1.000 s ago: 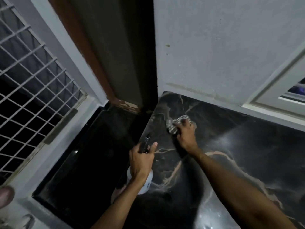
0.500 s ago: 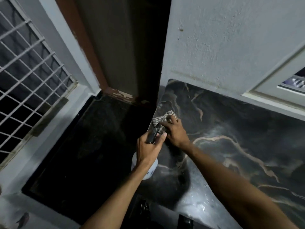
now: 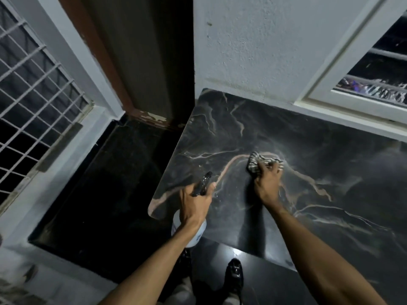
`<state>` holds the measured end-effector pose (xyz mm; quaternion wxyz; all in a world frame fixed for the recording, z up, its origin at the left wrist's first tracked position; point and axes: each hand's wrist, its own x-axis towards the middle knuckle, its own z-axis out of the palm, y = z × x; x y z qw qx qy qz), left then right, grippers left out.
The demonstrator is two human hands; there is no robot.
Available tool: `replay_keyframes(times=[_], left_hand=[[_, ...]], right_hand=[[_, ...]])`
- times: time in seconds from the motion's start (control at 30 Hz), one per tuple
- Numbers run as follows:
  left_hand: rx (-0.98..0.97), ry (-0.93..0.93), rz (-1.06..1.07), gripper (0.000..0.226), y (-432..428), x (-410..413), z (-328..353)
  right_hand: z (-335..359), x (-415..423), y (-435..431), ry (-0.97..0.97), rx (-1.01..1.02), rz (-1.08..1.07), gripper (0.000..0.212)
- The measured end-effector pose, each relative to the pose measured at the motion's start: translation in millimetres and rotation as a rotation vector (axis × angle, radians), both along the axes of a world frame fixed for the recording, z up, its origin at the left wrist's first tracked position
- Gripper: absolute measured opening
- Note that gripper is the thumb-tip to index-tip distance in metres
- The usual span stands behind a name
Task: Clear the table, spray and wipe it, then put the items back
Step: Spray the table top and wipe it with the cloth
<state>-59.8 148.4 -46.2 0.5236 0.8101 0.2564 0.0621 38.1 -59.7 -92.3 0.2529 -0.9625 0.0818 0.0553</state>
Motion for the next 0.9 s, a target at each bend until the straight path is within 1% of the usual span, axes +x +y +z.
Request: replay_keyframes(times=[0.1, 0.13, 0.23, 0.27, 0.33, 0.37, 0.4, 0.43, 0.5, 0.53, 0.6, 0.63, 0.67, 0.7, 0.8, 0.83, 0.9], left_hand=[[0.043, -0.022, 0.037, 0.038, -12.7, -13.3, 7.1], [0.073, -0.023, 0.061, 0.038, -14.3, -16.6, 8.4], [0.153, -0.052, 0.109, 0.032, -9.7, -30.5, 6.3], [0.161, -0.051, 0.135, 0.033, -6.8, -36.3, 5.5], [0.188, -0.045, 0.167, 0.032, -0.1, -48.5, 6.6], [0.231, -0.058, 0.178, 0.025, 4.1, -54.8, 7.1], [0.274, -0.094, 0.191, 0.016, 9.1, -61.0, 5.5], [0.280, -0.107, 0.209, 0.015, 12.8, -65.9, 4.2], [0.239, -0.082, 0.271, 0.020, 20.4, -79.8, -1.2], [0.206, -0.045, 0.312, 0.019, 23.3, -84.9, -3.3], [0.146, 0.019, 0.389, 0.019, 28.7, -95.2, -5.8], [0.139, 0.018, 0.403, 0.019, 30.6, -99.4, -6.4], [0.149, 0.002, 0.409, 0.019, 32.7, -102.4, -6.5], [0.151, -0.012, 0.411, 0.019, 34.3, -104.4, -6.4], [0.129, -0.030, 0.463, 0.021, 39.3, -112.6, -11.9], [0.136, -0.025, 0.482, 0.024, 40.2, -116.0, -14.5], [0.157, -0.023, 0.490, 0.023, 39.2, -123.3, -20.6]], right_hand=[[-8.7, -19.8, 2.9, -0.019, -0.006, 0.305, 0.072], [-8.1, -17.8, 1.3, -0.023, 0.011, 0.315, 0.069], [-5.4, -8.4, 17.4, -0.005, 0.091, 0.122, 0.064], [-4.9, -10.1, 31.6, -0.014, 0.096, 0.156, 0.064], [-8.2, -18.4, 59.2, -0.048, 0.094, 0.400, 0.066], [-8.9, -18.5, 68.7, -0.064, 0.089, 0.528, 0.065], [-7.4, -13.0, 78.2, -0.075, 0.097, 0.583, 0.062], [-6.1, -5.0, 85.0, -0.066, 0.108, 0.548, 0.058], [-3.2, 3.7, 106.4, -0.020, 0.125, 0.404, 0.055], [-0.9, -1.6, 122.2, -0.013, 0.121, 0.436, 0.057], [-1.9, -32.3, 148.9, -0.017, 0.098, 0.757, 0.060], [-6.4, -47.6, 154.9, -0.035, 0.077, 0.938, 0.059], [-8.0, -53.1, 157.1, -0.061, 0.075, 1.061, 0.056], [-7.3, -48.9, 158.3, -0.070, 0.083, 1.077, 0.053], [-7.1, -31.2, 175.4, -0.037, 0.079, 0.787, 0.052], [-4.5, -38.4, 183.4, -0.031, 0.054, 0.794, 0.055], [-3.5, -70.2, 191.8, -0.026, 0.046, 1.018, 0.054]])
